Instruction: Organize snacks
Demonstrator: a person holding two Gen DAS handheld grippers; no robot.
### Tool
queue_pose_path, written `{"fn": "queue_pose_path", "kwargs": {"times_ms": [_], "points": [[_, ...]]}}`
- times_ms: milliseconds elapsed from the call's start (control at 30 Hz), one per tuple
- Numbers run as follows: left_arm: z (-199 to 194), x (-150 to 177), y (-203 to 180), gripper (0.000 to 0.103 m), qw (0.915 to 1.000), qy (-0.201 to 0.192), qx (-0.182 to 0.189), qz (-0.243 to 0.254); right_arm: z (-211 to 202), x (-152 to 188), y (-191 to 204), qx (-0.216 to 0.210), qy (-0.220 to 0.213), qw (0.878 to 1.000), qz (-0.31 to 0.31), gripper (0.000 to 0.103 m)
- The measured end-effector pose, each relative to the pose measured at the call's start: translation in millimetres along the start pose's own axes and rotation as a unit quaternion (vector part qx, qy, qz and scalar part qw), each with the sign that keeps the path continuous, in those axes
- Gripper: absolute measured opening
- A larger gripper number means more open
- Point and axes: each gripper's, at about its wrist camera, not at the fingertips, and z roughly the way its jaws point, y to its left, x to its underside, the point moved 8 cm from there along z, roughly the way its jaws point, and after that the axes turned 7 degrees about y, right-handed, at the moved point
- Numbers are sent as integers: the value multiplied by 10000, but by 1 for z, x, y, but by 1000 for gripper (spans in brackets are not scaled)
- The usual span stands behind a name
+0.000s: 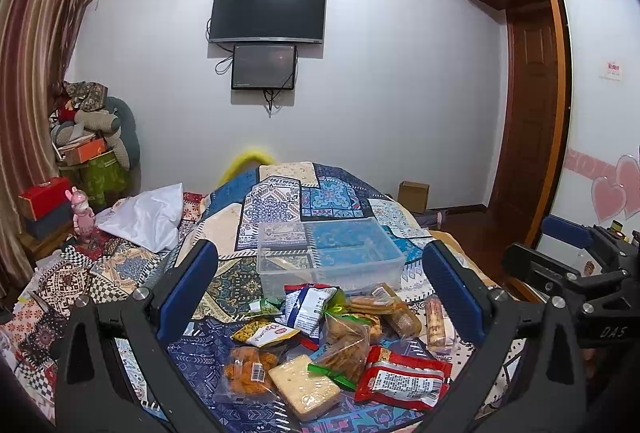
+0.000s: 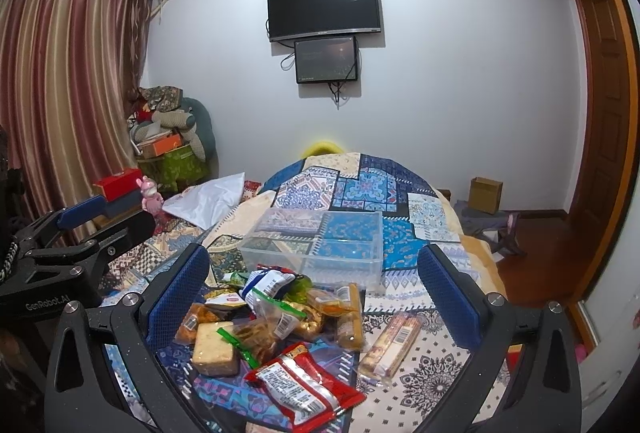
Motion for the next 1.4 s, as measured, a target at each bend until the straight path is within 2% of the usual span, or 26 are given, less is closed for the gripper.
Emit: {"fn": "queue_pose_path", "kwargs": {"times_ms": [1400], "points": [[8, 2, -2, 103, 9999, 127, 111, 21, 9, 6, -3, -19, 151, 9999, 77, 103]]}}
